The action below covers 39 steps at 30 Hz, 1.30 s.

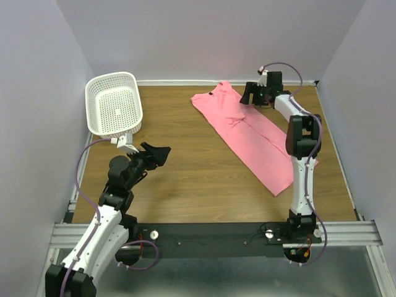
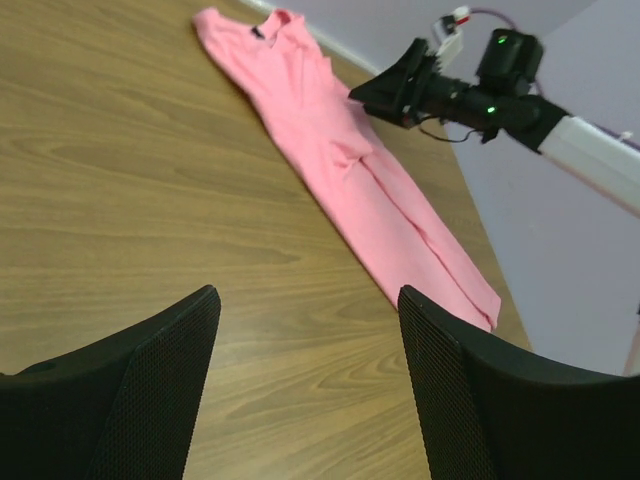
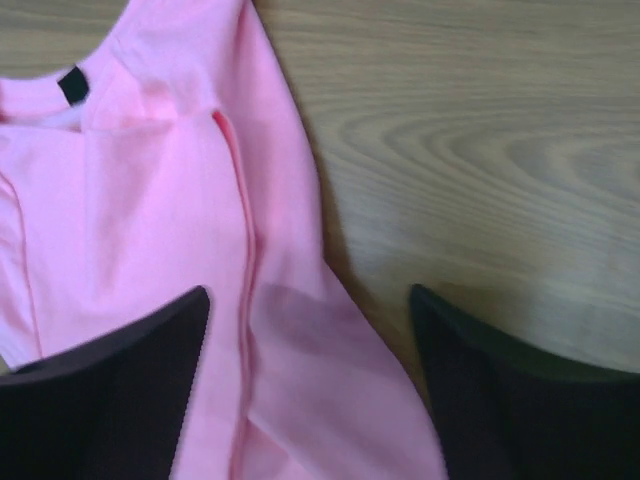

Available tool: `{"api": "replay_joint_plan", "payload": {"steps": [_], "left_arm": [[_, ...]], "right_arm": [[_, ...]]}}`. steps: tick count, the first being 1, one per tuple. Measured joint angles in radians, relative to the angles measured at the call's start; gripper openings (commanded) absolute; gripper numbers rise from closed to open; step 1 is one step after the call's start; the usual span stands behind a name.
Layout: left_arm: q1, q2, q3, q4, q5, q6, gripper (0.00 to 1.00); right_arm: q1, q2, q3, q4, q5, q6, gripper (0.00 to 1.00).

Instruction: Fold and stack the t-shirts

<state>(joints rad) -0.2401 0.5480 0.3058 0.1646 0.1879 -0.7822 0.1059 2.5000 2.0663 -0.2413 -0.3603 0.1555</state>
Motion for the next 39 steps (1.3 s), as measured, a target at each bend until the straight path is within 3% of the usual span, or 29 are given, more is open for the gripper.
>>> {"api": "replay_joint_plan", "payload": {"steps": [5,10,13,18,27,31,33,37,39], "left_arm": [[-0.110,0.199,-0.014,0.106,-0.009,-0.052,0.77],[-0.379,0.577,0.090,0.214,-0.065,-0.110,0.75],[-0.487,0.847,0.247,0.248,-0.103,-0.175,0.75],[-0.580,1.204,0.513,0.272,-0.129,-0.298,0.70],[-0.646,1.479,0.835,0.117,-0.159,-0.481,0.61],[-0.659,1.527,0.903,0.069,-0.175,-0.536,0.29],[-0.661,1.546,0.916,0.056,-0.179,-0.558,0.25],[-0.661,1.555,0.919,0.045,-0.179,-0.578,0.06],[-0.661,1.555,0.918,0.042,-0.180,-0.568,0.01]], "right_arm": [[-0.045,-0.203,-0.236,-0.019,0.012,-0.094,1.00],[-0.068,-0.503,-0.528,-0.020,-0.055,-0.306,1.00],[-0.075,-0.726,-0.718,-0.036,-0.143,-0.422,1.00],[-0.079,-1.025,-0.928,-0.031,-0.225,-0.484,1.00],[-0.110,-1.185,-1.054,-0.041,-0.235,-0.467,1.00],[-0.142,-1.198,-1.054,-0.040,-0.241,-0.441,1.00],[-0.156,-1.201,-1.054,-0.040,-0.248,-0.434,1.00],[-0.181,-1.211,-1.054,-0.040,-0.268,-0.418,1.00],[-0.192,-1.216,-1.054,-0.040,-0.282,-0.414,1.00]]}}
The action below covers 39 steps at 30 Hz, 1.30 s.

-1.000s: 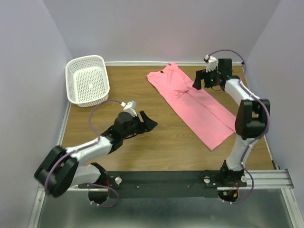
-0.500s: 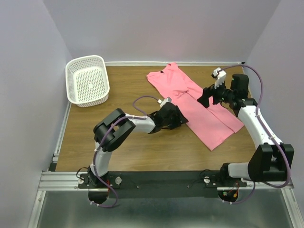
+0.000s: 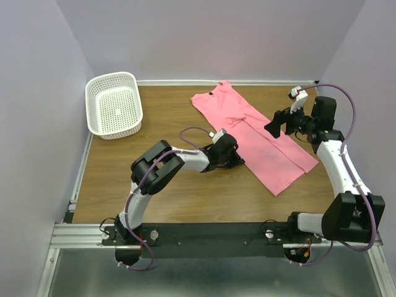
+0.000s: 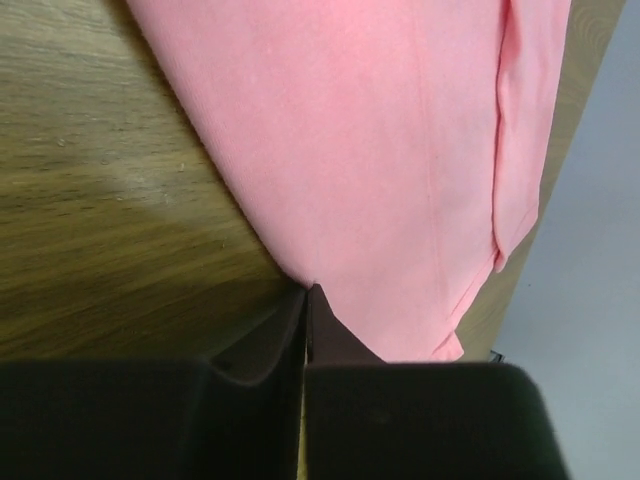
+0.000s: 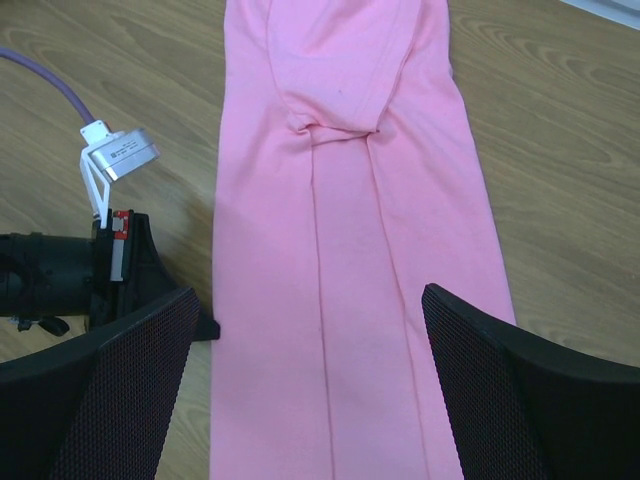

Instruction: Fold and stack the t-shirts

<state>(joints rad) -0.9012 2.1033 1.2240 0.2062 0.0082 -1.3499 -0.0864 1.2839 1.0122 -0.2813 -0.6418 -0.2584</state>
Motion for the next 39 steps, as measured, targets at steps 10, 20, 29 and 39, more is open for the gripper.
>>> {"api": "replay_joint_plan", "payload": {"steps": [10,20,29,39], "left_arm": [[0.004,-0.132,-0.256,0.161,-0.001,0.055,0.00],[0.052,-0.428,-0.628,0.239,0.046,0.193,0.52],[0.289,-0.864,-0.745,0.161,0.082,0.418,0.72],[0.566,-0.283,-0.154,0.096,0.227,0.635,0.59]], "right_arm": [[-0.016,-0.018,-0.009,0.000,-0.048,0.009,1.00],[-0.019,-0.018,-0.012,0.000,-0.108,0.018,1.00],[-0.019,0.091,0.001,-0.087,-0.231,-0.076,1.00],[-0.017,0.164,0.014,-0.159,-0.279,-0.110,1.00]]}}
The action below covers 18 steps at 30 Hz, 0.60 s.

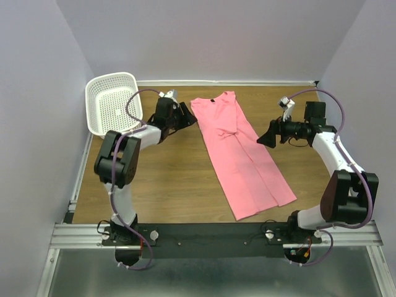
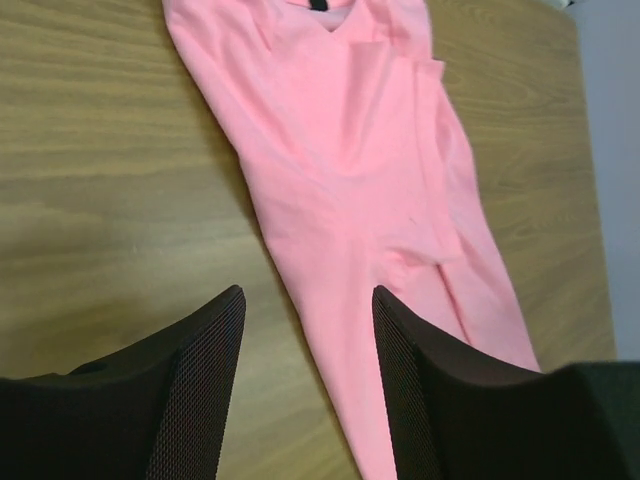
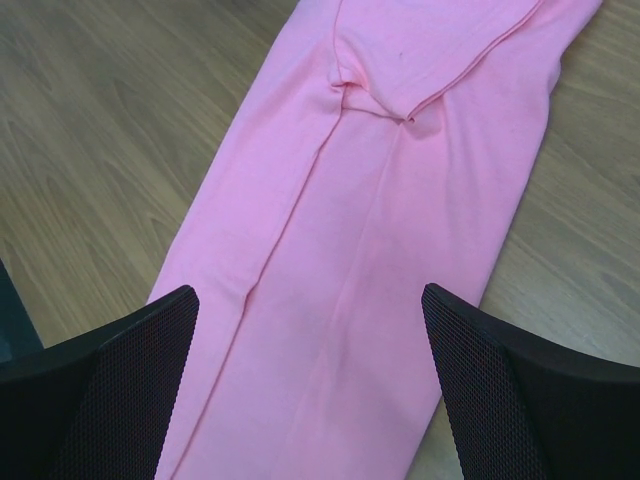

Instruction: Fold and stack the t-shirts

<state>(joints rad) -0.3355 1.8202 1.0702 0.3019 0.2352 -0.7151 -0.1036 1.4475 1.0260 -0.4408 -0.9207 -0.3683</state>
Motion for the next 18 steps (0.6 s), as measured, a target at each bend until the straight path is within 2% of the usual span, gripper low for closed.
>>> {"api": "replay_joint_plan", "payload": {"steps": [6,11,18], "left_arm": [[0.022,0.264,0.265,-0.151,0.020,0.044,0.54],[0.031,0.394,0.470,-0.299,-0.002,0.055,0.54],[0.051,0.525,0.702,-0.412,-0.027,0.040,0.46]], "right_arm": [[0.001,-0.001,0.000,-0.006,-0.006,-0.008,1.00],[0.002,-0.002,0.000,-0.010,-0.008,-0.010,1.00],[0.004,-0.010,0.000,-0.012,-0.009,-0.011,1.00]]}}
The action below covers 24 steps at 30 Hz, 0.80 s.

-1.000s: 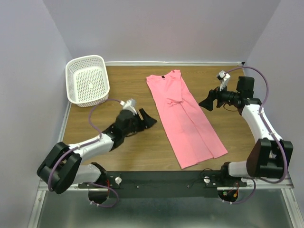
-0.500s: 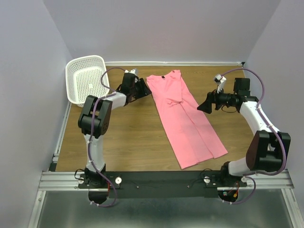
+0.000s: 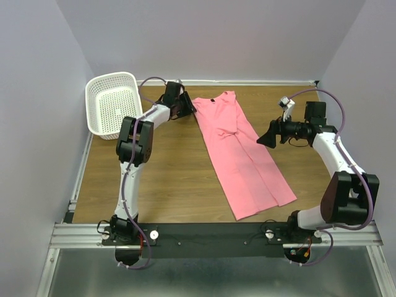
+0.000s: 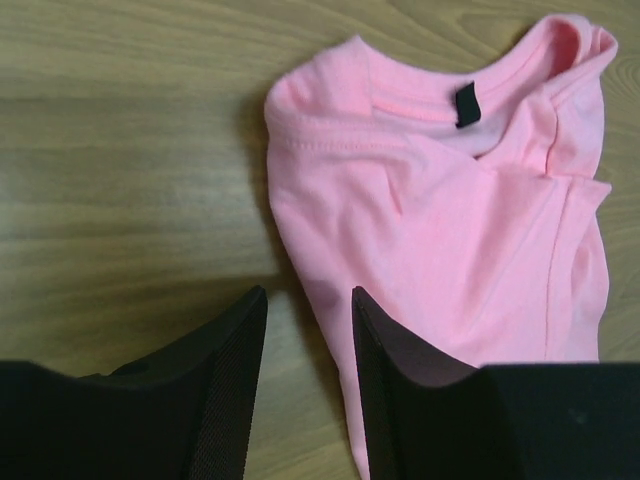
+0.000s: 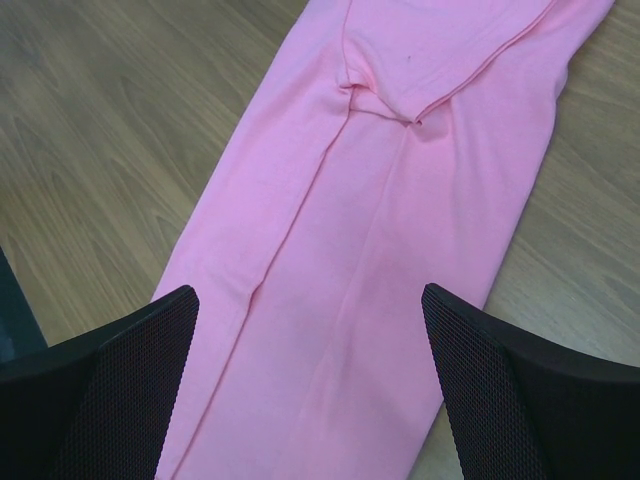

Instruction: Fold and stack the t-shirts

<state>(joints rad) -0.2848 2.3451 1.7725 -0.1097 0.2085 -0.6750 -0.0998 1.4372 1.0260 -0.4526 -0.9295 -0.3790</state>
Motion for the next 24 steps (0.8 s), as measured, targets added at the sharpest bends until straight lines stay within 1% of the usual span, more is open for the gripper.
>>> {"api": "replay_joint_plan", "payload": {"steps": [1,3,4,5,8,9,12,13,17,24], "left_arm": [[0.005,0.018,0.029,-0.013,0.001,-0.008,0.45],[0.013,0.048,0.083,-0.035,0.001,-0.016,0.39],[0.019,0.066,0.113,-0.047,0.001,-0.024,0.33],[0.024,0.080,0.131,-0.054,0.003,-0.031,0.31],[0.037,0.126,0.200,-0.075,0.016,-0.056,0.20],[0.039,0.137,0.219,-0.077,0.021,-0.058,0.18],[0.048,0.173,0.273,-0.094,0.044,-0.079,0.07],[0.051,0.187,0.292,-0.098,0.057,-0.088,0.01],[0.061,0.204,0.314,-0.098,0.094,-0.113,0.00],[0.118,0.200,0.269,-0.045,0.152,-0.178,0.00]], "right_arm": [[0.000,-0.003,0.000,0.000,0.000,0.000,1.00],[0.000,-0.008,0.000,-0.001,0.000,0.000,1.00],[0.000,-0.009,0.000,-0.001,0.000,0.000,1.00],[0.000,-0.011,0.000,-0.002,0.000,0.000,1.00],[0.000,-0.013,0.000,-0.002,0.000,0.000,1.00],[0.000,-0.014,0.000,-0.003,0.000,0.000,1.00],[0.000,-0.019,0.000,-0.005,0.000,-0.001,1.00],[0.000,-0.021,0.000,-0.005,0.000,-0.002,1.00],[0.000,-0.025,0.000,-0.006,0.000,-0.005,1.00],[0.000,-0.025,0.000,-0.007,-0.001,-0.007,1.00]]}}
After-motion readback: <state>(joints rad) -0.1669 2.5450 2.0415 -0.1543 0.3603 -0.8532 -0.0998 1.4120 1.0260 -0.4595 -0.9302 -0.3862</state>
